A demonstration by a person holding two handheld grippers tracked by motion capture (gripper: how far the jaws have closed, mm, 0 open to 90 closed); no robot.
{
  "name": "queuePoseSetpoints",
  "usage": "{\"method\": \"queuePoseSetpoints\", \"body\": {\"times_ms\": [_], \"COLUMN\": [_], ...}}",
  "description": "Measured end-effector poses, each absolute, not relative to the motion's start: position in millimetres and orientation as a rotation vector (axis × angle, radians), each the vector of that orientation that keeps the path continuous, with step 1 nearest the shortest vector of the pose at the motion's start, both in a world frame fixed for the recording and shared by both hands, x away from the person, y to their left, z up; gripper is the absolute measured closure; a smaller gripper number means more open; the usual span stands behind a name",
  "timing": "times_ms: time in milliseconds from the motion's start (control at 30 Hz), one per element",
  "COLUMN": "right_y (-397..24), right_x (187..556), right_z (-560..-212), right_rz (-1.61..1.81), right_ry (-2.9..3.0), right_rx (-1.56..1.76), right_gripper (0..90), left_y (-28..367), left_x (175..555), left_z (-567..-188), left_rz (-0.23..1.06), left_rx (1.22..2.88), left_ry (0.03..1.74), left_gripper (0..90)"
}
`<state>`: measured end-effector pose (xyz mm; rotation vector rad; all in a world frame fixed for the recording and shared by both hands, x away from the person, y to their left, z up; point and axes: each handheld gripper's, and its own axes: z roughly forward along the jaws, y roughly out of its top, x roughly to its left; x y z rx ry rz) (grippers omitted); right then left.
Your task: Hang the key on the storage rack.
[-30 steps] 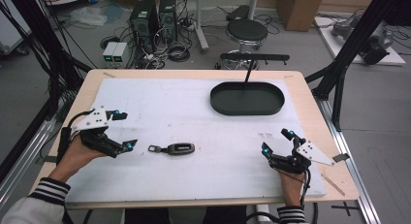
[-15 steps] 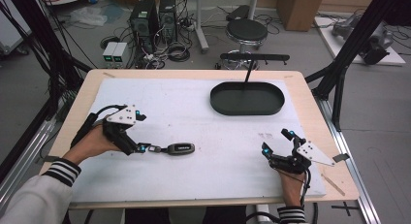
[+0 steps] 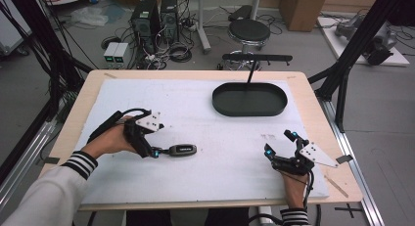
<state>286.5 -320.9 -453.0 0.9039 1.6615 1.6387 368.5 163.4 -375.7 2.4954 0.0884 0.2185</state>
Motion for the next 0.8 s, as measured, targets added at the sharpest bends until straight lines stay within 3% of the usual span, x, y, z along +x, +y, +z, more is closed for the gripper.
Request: {"method": "queuePoseSetpoints", "body": {"times_ms": [233,800], "right_y": [-321,-321], "right_x": [286,286], "right_z": [-453,-453], "right_rz": [1.638,1.638], "right_ry": [1.662,1.661], "right_rx": [0.902,0.902], "right_gripper": [6.2,6.3], "left_y": [154,146], "left_x": [373,377], "left_z": [-387,-401], "left_rz": [0.210,0.149], "left_rx": [2.560,2.670], "left_ry": [0.089,0.060], "left_gripper": [13.1,32.7]}}
